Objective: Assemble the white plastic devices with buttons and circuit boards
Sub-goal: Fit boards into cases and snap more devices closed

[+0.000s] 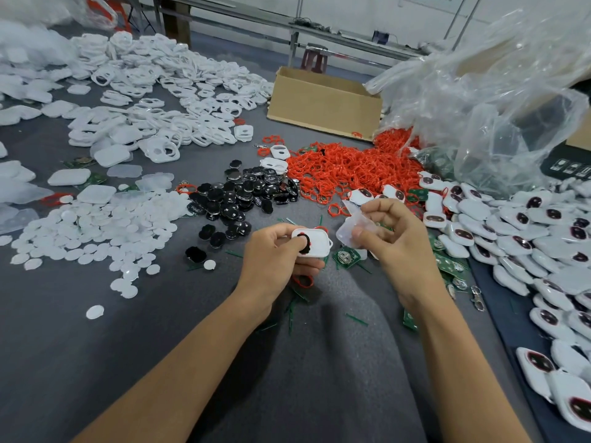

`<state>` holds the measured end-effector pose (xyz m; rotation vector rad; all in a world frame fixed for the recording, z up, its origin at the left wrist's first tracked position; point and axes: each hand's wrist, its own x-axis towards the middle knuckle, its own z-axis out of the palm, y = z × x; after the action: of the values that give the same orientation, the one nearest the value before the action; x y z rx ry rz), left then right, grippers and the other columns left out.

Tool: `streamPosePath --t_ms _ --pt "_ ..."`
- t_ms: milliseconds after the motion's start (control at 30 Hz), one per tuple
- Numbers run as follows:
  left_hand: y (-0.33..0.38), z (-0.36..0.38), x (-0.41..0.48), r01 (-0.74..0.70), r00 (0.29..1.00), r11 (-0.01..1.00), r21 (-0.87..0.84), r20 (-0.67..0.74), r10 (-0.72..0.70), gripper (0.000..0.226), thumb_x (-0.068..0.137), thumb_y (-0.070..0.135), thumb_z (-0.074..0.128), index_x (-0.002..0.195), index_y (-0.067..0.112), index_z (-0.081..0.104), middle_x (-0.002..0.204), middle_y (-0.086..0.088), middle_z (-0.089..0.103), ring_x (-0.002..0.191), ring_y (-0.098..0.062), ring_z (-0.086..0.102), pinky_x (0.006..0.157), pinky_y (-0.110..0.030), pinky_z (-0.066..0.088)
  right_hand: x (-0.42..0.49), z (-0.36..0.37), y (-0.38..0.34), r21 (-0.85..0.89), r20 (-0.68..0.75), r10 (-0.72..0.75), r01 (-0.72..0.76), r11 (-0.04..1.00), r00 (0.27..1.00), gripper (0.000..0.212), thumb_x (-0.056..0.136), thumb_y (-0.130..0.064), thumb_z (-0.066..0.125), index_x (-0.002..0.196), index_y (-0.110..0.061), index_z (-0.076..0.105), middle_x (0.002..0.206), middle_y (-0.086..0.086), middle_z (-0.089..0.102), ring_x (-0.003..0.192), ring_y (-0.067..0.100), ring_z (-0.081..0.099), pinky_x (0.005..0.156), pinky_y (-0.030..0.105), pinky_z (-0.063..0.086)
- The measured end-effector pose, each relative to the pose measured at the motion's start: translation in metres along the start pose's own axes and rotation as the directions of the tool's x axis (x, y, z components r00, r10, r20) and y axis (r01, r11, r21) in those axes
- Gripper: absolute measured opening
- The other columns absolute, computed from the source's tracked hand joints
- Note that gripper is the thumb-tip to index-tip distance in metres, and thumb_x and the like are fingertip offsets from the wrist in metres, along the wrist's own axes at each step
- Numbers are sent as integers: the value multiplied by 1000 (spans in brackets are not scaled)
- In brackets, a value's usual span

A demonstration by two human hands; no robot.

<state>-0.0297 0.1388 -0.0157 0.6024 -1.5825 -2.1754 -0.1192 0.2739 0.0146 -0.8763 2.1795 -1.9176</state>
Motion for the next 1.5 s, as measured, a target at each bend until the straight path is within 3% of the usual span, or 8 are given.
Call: streamPosePath --t_ms 133,233,367,600,800,1133,1400,1500 --pt "0 0 -1 2 1000 1000 6 26 -3 23 93 -5 49 85 6 66 69 -12 70 54 -24 68 50 -26 57 -1 1 -1 22 18 23 -23 999 1000 35 87 11 56 111 -14 53 87 4 59 57 9 55 54 23 51" --pt "1 1 -2 15 996 1000 21 90 -17 20 95 -4 48 90 4 66 74 -19 70 56 -24 69 52 -26 58 -1 4 0 -25 52 0 1 1000 999 39 86 12 57 118 -9 51 86 8 65 64 11 54 60 23 44" --pt "2 1 -3 27 989 999 19 146 -30 20 99 4 43 96 -3 62 78 -21 67 57 -23 69 57 -28 59 -2 7 -2 -41 110 -47 52 998 993 26 80 7 67 100 -9 60 82 15 68 70 14 56 66 24 45" --pt "3 2 -5 53 977 999 11 208 -54 31 104 10 35 104 -5 62 81 -20 69 58 -21 69 57 -28 59 -4 17 1 -206 117 -148 170 964 982 33 76 5 71 74 -27 67 72 -6 70 66 13 62 66 26 50" --pt "5 2 -6 66 977 998 2 205 -65 29 104 9 33 101 -4 59 77 -20 67 52 -20 67 55 -28 59 -4 20 3 -249 104 -163 184 951 981 34 76 4 70 72 -30 68 72 -5 70 65 10 61 65 24 48" --pt "5 2 -4 75 978 997 -18 195 -70 40 106 24 32 98 -2 62 72 -17 69 52 -21 66 54 -28 58 -2 18 4 -219 145 -157 186 958 977 34 77 5 69 72 -28 68 72 3 70 68 26 62 65 35 48" --pt "6 2 -6 73 976 997 4 207 -72 34 105 17 34 94 0 62 74 -19 68 51 -20 66 54 -28 58 -2 17 3 -242 173 -169 209 947 970 33 77 4 69 73 -29 68 70 -3 69 65 14 59 63 27 47" --pt "6 1 -7 73 974 997 1 215 -72 30 104 13 36 95 -1 61 74 -19 67 51 -19 66 53 -26 58 -1 16 3 -220 173 -162 199 955 972 34 77 5 69 73 -29 68 72 1 70 66 23 61 64 30 47"
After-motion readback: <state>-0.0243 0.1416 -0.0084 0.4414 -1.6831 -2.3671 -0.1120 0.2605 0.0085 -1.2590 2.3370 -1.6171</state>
